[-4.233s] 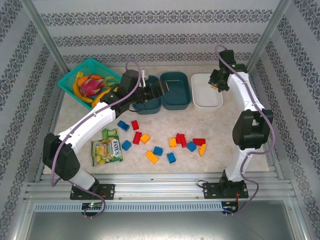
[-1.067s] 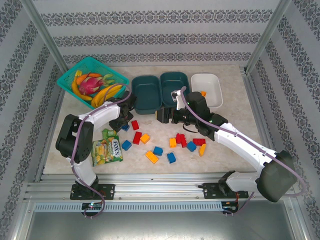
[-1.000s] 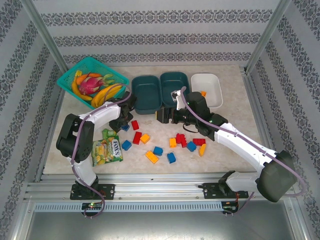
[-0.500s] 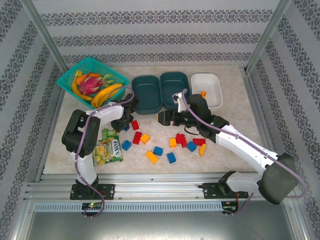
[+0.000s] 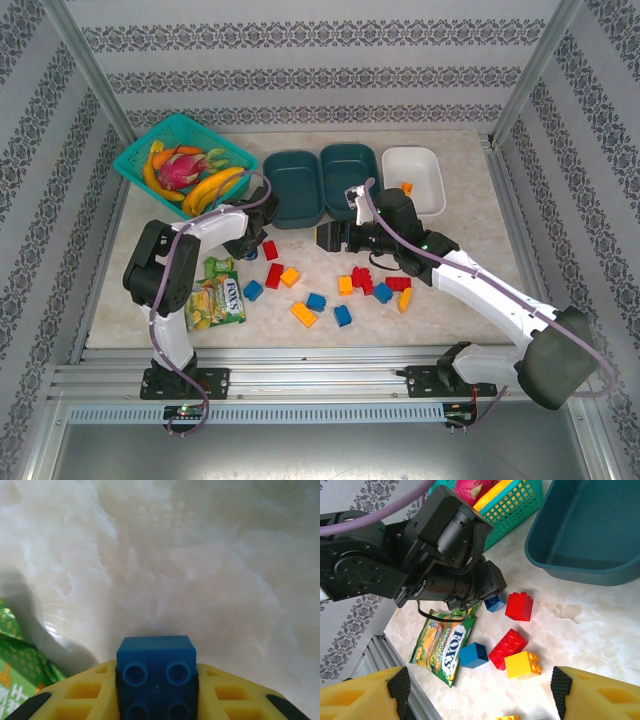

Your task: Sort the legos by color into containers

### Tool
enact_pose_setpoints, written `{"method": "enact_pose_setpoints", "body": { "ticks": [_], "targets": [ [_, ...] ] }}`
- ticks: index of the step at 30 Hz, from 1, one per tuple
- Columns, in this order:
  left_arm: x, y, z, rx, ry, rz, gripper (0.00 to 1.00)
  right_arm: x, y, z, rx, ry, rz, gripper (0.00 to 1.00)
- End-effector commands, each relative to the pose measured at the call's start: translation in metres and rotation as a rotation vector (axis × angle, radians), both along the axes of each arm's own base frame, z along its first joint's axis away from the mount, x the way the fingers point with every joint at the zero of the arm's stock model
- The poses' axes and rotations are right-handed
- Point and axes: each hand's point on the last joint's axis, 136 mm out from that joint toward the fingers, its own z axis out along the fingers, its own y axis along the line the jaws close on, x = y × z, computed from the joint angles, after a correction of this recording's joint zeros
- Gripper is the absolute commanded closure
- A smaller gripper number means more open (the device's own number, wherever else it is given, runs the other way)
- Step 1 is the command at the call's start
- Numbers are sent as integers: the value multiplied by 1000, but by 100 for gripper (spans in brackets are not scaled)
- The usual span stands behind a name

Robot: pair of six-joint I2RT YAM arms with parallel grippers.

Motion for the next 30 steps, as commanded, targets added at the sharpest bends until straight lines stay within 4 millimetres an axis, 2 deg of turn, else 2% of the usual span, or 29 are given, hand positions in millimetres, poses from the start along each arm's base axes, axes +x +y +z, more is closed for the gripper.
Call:
{"method": "enact_pose_setpoints", "body": {
  "ticks": [1, 7, 13, 15, 21, 27, 30],
  "targets": [
    [-4, 0, 32, 40, -49, -51, 68, 2, -4, 3, 17, 3, -16, 23],
    [-11, -10, 39, 13, -60, -108, 68, 5, -2, 2, 17, 3, -19, 23],
    [-19, -24, 18, -11, 16, -190, 72, 5, -3, 2, 14, 8, -23, 23],
    [-25, -25, 11, -8, 43, -202, 75, 5, -4, 2, 13, 8, -25, 23],
    [-41, -27, -2, 28, 97, -272, 74, 2, -8, 0, 11, 16, -35, 23],
    [-48, -36, -22, 2, 138, -331, 69, 1, -10, -1, 12, 21, -42, 23],
    [-49, -38, -27, 0, 156, -353, 58, 1, -10, 0, 15, 22, -41, 24]
  ]
}}
